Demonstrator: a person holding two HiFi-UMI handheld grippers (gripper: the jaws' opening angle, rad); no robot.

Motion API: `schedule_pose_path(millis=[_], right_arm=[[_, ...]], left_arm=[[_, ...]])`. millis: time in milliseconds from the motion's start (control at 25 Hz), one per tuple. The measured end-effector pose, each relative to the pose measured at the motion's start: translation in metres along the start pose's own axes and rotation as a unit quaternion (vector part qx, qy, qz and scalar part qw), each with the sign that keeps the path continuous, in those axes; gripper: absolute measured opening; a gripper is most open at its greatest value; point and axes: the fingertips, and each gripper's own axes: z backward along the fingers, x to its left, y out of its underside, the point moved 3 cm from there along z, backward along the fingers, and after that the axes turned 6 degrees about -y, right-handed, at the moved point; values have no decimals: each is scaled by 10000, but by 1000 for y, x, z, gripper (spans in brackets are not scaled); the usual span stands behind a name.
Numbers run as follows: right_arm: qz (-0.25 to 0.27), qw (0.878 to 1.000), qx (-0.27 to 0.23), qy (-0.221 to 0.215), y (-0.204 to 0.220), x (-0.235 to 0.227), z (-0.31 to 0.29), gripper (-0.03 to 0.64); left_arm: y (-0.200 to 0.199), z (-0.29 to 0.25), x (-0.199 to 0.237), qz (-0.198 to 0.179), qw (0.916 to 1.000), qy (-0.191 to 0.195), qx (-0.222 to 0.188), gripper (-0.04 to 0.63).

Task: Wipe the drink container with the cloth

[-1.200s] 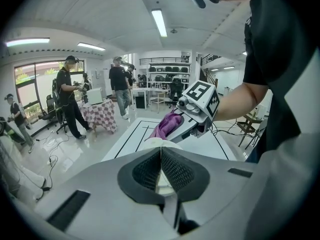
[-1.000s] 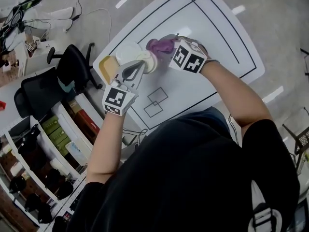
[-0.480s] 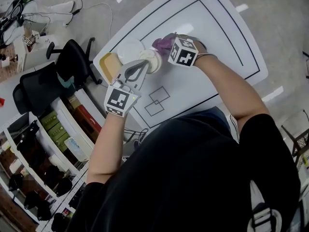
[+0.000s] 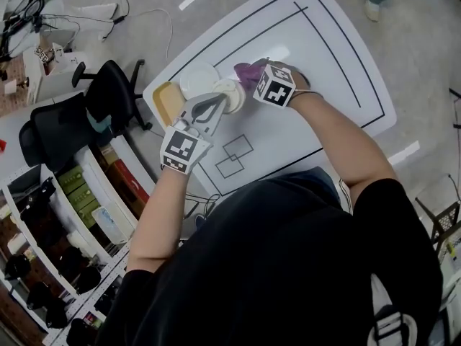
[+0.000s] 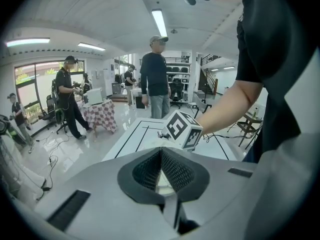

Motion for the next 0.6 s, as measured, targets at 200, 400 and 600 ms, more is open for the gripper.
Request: schedule_pose_path(millis=[200, 400, 600], right_arm=[[-282, 9994, -205, 70, -17, 6, 40, 72], [-321, 9974, -502, 413, -42, 8, 96, 72], [-357, 9924, -838, 822, -74, 16, 160, 72]], left_arm=[[-10, 8, 2, 535, 9986, -46, 13, 25], [-14, 19, 3, 878, 9961, -44, -100, 28], [-27, 49, 2, 1143, 9919, -322, -446, 28]])
